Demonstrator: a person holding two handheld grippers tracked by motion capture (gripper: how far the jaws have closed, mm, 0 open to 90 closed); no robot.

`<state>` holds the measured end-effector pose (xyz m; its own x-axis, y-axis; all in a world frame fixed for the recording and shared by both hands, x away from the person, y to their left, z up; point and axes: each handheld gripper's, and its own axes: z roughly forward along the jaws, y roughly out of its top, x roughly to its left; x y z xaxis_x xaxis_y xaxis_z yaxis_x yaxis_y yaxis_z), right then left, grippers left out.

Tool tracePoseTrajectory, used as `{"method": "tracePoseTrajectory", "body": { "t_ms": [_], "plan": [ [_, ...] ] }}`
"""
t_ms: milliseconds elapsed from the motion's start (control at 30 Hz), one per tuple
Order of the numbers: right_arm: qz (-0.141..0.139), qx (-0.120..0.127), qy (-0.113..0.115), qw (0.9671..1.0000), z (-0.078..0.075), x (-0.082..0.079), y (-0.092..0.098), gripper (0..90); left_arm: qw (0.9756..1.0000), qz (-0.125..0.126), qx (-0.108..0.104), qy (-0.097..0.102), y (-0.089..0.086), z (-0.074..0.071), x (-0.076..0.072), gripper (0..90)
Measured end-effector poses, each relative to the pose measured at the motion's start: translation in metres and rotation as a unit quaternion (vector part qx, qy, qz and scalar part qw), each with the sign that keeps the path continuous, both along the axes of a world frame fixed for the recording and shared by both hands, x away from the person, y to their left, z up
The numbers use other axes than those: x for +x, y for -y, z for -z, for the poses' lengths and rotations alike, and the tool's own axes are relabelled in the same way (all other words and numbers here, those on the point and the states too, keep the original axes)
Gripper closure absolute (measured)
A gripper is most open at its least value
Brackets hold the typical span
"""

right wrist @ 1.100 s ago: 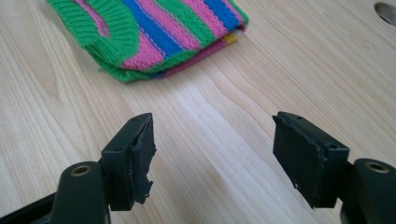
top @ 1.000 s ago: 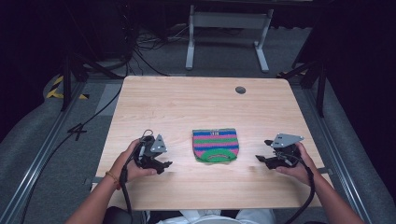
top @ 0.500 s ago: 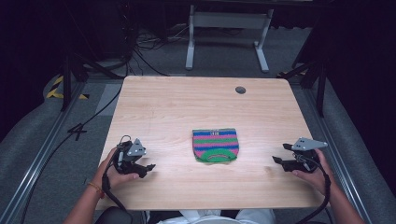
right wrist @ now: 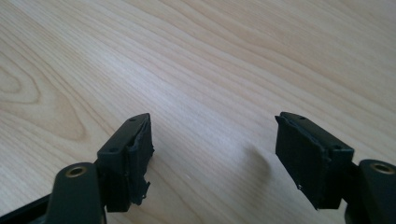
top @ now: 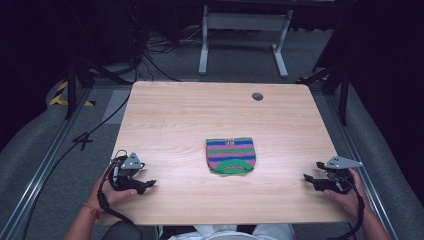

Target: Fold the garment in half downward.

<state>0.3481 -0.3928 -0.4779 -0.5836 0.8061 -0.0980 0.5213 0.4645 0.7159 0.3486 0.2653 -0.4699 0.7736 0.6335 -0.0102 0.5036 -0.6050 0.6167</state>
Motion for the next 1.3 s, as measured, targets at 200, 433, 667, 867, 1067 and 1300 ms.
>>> {"method": "tracePoseTrajectory", "body": {
  "t_ms": [200,433,667,867,1067,1300],
  "plan": [
    [0.027,0.034,-0.013,0.999,0.005,-0.006,0.015,24.3,0.9997,-0.009,-0.023,-0.006,-0.01,0.004,-0.001,21.8],
    [0.036,0.053,-0.013,0.9979,0.009,-0.009,0.02,22.5,0.9984,-0.017,-0.053,0.002,-0.015,0.009,-0.001,15.5],
    [0.042,0.054,-0.013,0.9975,0.009,-0.008,0.02,22.4,0.9967,-0.042,-0.069,0.013,-0.014,0.012,-0.004,15.5],
    [0.044,0.055,-0.013,0.9974,0.009,-0.008,0.02,22.5,0.9979,-0.04,-0.044,0.026,-0.009,0.013,-0.005,15.1],
    [0.047,0.059,-0.014,0.9971,0.009,-0.008,0.021,23.2,0.9984,-0.037,-0.036,0.022,-0.008,0.012,-0.005,14.7],
    [0.048,0.063,-0.016,0.9967,0.009,-0.008,0.022,23.3,0.9983,-0.04,-0.034,0.023,-0.007,0.012,-0.004,14.4]
  ]
}}
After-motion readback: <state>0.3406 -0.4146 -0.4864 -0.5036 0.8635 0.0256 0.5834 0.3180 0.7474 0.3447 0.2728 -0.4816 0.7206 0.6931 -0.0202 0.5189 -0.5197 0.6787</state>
